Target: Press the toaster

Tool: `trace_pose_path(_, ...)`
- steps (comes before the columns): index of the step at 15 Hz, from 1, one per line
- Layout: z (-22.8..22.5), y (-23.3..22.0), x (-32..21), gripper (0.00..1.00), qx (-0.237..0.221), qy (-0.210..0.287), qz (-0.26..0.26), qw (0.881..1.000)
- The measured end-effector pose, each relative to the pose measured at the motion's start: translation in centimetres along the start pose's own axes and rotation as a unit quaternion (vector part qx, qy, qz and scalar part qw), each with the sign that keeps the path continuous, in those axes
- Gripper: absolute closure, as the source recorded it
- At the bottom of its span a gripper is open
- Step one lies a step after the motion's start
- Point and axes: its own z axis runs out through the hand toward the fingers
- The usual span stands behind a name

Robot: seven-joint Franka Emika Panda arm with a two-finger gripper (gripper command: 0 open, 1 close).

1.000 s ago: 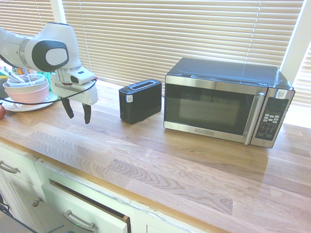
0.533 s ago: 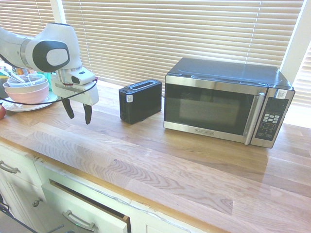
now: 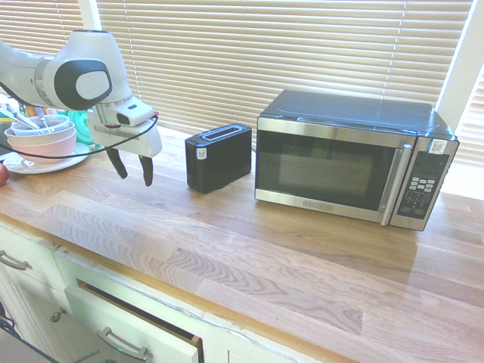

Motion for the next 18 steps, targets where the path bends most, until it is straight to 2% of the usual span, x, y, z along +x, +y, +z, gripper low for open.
trace_pose_path(5,-3.9,1.1,3.6,0.00,0.052,0.113,-0.013,0.992)
trace_pose_path(8,-4.6,0.6,4.3,0.00,0.053,0.165,-0.030,0.984)
trace_pose_path(10,-4.9,-0.5,5.1,0.00,0.048,0.185,-0.038,0.981)
trace_pose_path(14,-4.3,-2.6,6.5,0.00,0.047,0.186,-0.045,0.980)
trace_pose_path(15,-4.1,-2.9,6.7,1.00,0.048,0.185,-0.046,0.980)
trace_pose_path(18,-4.0,-3.2,6.8,1.00,0.050,0.183,-0.048,0.981)
